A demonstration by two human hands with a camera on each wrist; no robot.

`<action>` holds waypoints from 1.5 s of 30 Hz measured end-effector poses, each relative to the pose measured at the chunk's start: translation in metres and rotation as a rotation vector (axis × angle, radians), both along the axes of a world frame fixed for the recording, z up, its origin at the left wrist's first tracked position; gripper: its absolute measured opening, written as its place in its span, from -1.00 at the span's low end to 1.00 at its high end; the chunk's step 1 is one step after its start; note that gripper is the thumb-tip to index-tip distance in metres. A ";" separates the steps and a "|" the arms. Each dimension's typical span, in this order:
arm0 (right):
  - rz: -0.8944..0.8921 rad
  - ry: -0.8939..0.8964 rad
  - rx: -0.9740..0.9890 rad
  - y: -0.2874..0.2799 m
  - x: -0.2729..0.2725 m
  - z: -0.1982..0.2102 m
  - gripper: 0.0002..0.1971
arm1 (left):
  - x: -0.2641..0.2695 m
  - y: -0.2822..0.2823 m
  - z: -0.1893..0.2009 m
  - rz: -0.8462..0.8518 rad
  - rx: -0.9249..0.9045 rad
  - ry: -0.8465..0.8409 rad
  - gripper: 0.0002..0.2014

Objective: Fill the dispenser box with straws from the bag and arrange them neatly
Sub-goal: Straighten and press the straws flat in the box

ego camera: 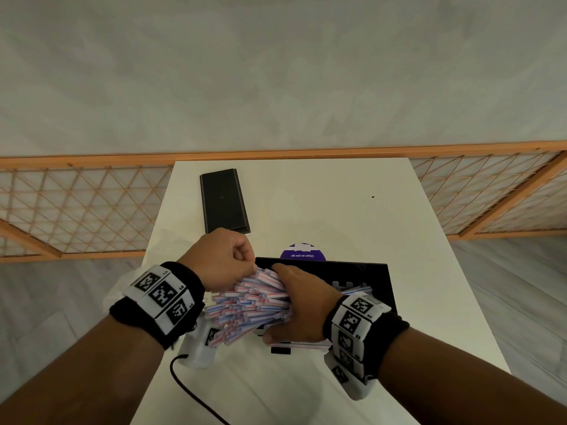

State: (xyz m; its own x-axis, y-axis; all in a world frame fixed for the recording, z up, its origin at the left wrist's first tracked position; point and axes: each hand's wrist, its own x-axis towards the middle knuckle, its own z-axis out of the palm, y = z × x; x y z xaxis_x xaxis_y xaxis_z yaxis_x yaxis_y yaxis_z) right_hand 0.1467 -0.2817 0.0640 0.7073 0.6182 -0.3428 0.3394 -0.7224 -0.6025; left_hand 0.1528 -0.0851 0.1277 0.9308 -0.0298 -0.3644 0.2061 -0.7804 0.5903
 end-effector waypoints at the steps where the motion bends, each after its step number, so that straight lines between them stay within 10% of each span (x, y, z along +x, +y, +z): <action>1: 0.006 0.008 -0.013 0.001 0.001 -0.001 -0.04 | -0.001 0.000 0.000 0.006 -0.012 0.009 -0.93; 28: 0.023 0.127 -0.099 0.029 0.003 0.033 -0.17 | -0.020 0.002 0.002 0.018 -0.215 0.240 -0.79; 36: -0.012 -0.115 0.028 0.029 -0.009 0.050 -0.23 | -0.031 0.010 0.022 -0.013 -0.290 -0.040 -0.73; 45: -0.078 -0.212 0.032 0.003 -0.011 0.051 0.14 | -0.037 0.027 0.001 0.657 -0.785 0.061 -0.36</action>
State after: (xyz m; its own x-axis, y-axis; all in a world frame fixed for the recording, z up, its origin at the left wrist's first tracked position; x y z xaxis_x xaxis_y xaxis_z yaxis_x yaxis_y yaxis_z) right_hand 0.1354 -0.2787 0.1149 0.8075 0.5671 -0.1622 0.4048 -0.7329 -0.5467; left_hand 0.1159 -0.0583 0.1288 0.8299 0.2286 -0.5089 0.5002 0.0990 0.8602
